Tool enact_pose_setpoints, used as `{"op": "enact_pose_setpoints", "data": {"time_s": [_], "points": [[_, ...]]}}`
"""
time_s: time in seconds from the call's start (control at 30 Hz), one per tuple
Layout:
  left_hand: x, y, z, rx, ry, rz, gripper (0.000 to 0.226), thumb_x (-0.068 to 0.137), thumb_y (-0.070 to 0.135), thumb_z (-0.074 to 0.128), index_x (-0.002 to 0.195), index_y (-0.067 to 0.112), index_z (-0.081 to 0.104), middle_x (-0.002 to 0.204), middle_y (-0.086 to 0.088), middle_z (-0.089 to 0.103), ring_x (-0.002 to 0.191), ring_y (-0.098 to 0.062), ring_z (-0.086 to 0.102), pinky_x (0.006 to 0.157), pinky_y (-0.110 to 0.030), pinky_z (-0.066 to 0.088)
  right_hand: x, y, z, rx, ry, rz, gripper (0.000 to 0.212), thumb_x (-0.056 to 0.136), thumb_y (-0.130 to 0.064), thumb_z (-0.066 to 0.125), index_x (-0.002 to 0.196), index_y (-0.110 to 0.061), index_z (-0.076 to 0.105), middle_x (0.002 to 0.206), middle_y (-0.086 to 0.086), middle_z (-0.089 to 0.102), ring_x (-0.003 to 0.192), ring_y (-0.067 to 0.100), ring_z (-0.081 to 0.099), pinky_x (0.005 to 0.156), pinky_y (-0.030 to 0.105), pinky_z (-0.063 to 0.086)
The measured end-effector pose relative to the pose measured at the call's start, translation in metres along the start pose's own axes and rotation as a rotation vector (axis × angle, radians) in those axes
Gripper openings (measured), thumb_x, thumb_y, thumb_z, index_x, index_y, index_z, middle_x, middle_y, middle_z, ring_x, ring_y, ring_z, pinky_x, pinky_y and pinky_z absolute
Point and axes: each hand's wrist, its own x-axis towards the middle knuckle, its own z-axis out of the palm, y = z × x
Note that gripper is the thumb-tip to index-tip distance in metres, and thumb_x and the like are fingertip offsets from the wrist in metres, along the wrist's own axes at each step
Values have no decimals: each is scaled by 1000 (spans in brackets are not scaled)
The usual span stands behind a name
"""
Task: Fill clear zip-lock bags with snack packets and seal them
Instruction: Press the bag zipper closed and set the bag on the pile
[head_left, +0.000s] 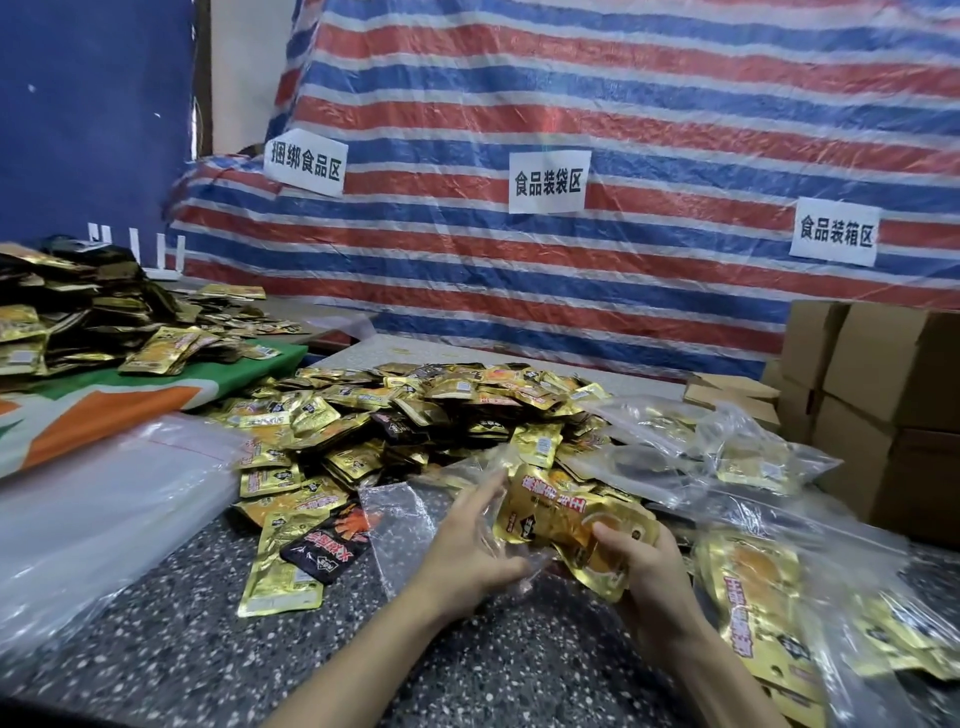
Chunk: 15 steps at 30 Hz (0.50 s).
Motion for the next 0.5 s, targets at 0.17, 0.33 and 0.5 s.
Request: {"op": "enact_pose_setpoints", "data": {"time_s": [0.17, 0.33, 0.5], "points": [[0, 0, -2, 205, 177, 115, 66, 84, -2, 62, 139, 34, 50, 135, 6, 48, 65, -4, 54, 53, -20, 53, -1, 1, 3, -236, 73, -78, 10, 93, -1, 62, 100, -7, 59, 104, 18, 68, 90, 33, 68, 67, 43, 57], [-4, 7, -4, 541, 307, 288, 41, 93, 28, 56, 134, 32, 56, 103, 12, 50, 65, -2, 58, 46, -20, 52, -5, -5, 18, -606, 55, -298, 11, 91, -8, 68, 94, -16, 61, 91, 0, 69, 79, 3, 65, 61, 15, 52], [-8, 11, 2, 418, 129, 407, 56, 93, 45, 45, 147, 31, 40, 97, 16, 47, 79, 2, 53, 68, -11, 48, -5, -27, 34, -712, -18, -358, 19, 80, -15, 81, 92, -26, 72, 86, -8, 73, 80, 2, 68, 62, 18, 55]]}}
